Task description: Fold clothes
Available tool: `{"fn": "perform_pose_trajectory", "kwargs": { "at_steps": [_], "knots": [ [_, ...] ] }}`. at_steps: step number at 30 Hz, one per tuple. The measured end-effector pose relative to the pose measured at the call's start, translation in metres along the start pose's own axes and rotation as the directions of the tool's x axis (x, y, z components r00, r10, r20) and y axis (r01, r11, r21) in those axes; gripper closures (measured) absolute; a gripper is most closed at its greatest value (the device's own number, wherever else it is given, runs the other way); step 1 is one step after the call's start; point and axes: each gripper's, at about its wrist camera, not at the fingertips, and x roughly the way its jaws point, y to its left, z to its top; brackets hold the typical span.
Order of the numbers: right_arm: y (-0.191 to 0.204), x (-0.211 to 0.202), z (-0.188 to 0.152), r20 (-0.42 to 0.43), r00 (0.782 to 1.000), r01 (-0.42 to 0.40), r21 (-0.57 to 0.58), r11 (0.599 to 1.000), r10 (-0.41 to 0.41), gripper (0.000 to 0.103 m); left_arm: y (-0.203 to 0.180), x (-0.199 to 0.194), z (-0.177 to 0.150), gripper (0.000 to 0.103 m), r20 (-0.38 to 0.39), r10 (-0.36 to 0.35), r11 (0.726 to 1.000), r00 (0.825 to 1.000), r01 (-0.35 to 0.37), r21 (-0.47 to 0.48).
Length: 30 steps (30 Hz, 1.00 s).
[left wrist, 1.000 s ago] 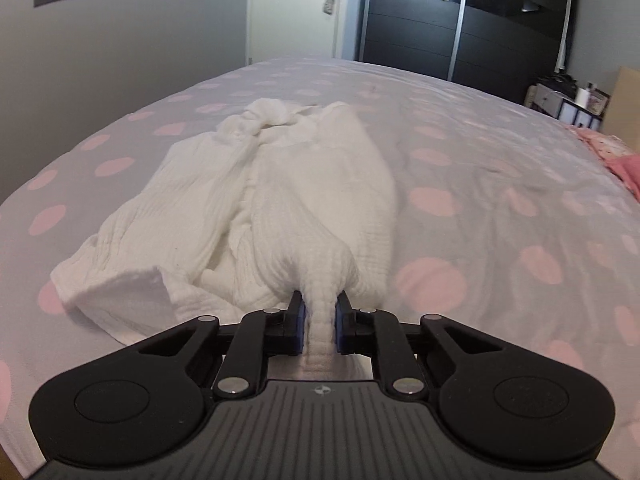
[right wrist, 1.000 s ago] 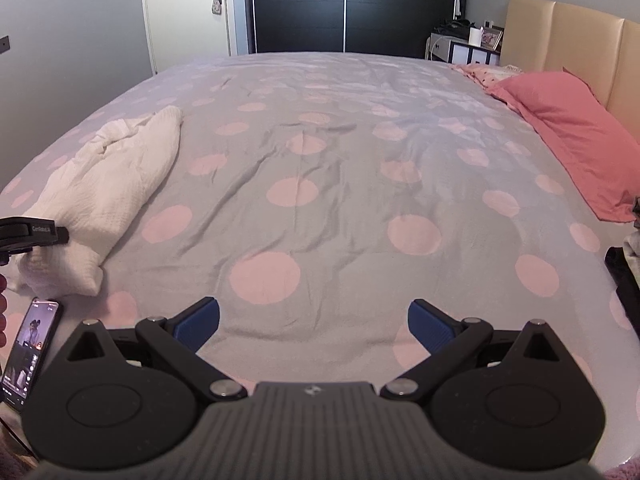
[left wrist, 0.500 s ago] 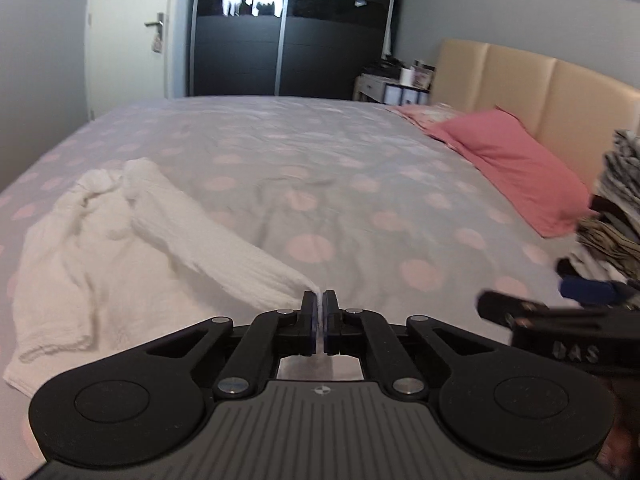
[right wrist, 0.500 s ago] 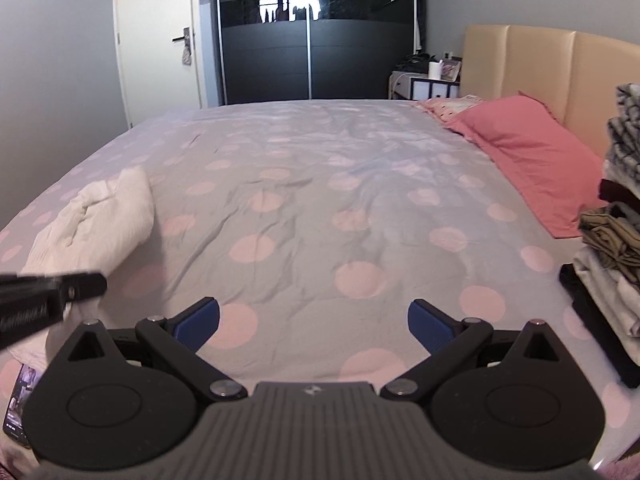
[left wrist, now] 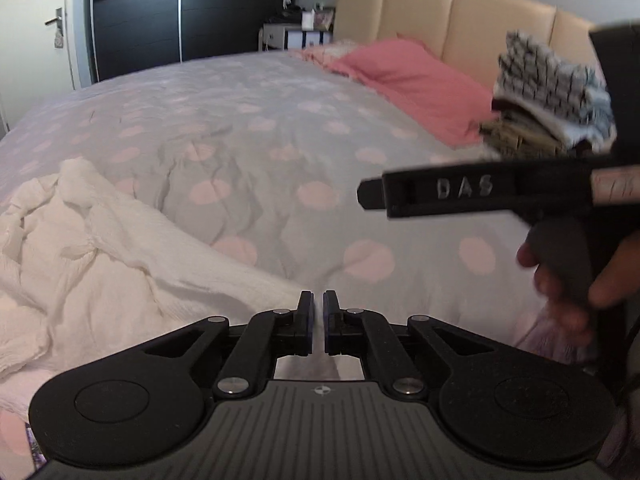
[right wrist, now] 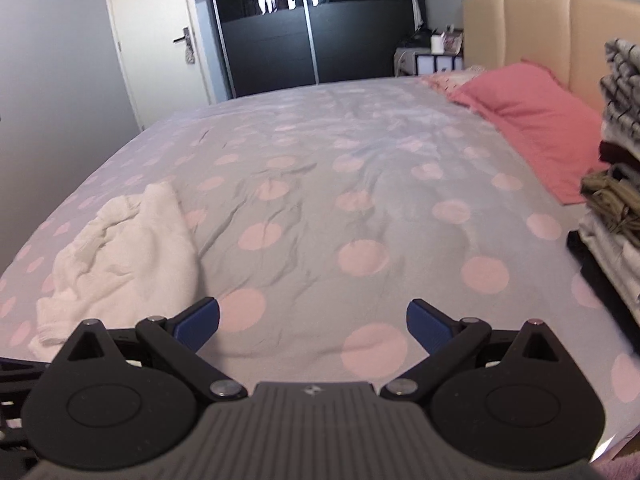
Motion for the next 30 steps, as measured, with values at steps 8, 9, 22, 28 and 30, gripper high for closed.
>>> {"fn": "perform_pose_trajectory", "kwargs": {
  "at_steps": [8, 9, 22, 28, 30],
  "knots": [
    [0.014, 0.009, -0.007, -0.080, 0.993, -0.089, -0.080, 0.993, 0.082, 0.003, 0.046, -0.017, -0.008, 0.058, -0.076, 0.099, 0.995, 0.992, -0.101, -0.023],
    [0.017, 0.011, -0.008, -0.088, 0.991, -0.105, -0.086, 0.991, 0.097, 0.003, 0.057, -0.019, -0.008, 0.057, -0.088, 0.127, 0.992, 0.988, -0.129, -0.018],
    [0.112, 0.069, -0.022, -0.227, 0.941, -0.301, -0.215, 0.929, 0.252, 0.005, 0.221, -0.006, -0.001, 0.053, -0.203, 0.376, 0.899, 0.904, -0.409, -0.159],
    [0.153, 0.119, -0.013, -0.260, 0.936, -0.306, -0.263, 0.915, 0.238, 0.012, 0.301, 0.018, 0.020, 0.053, -0.203, 0.360, 0.846, 0.911, -0.410, -0.342],
    [0.162, 0.136, -0.006, -0.258, 0.939, -0.297, -0.266, 0.917, 0.229, 0.014, 0.323, 0.030, 0.024, 0.053, -0.215, 0.339, 0.822, 0.916, -0.399, -0.407]
  ]
}}
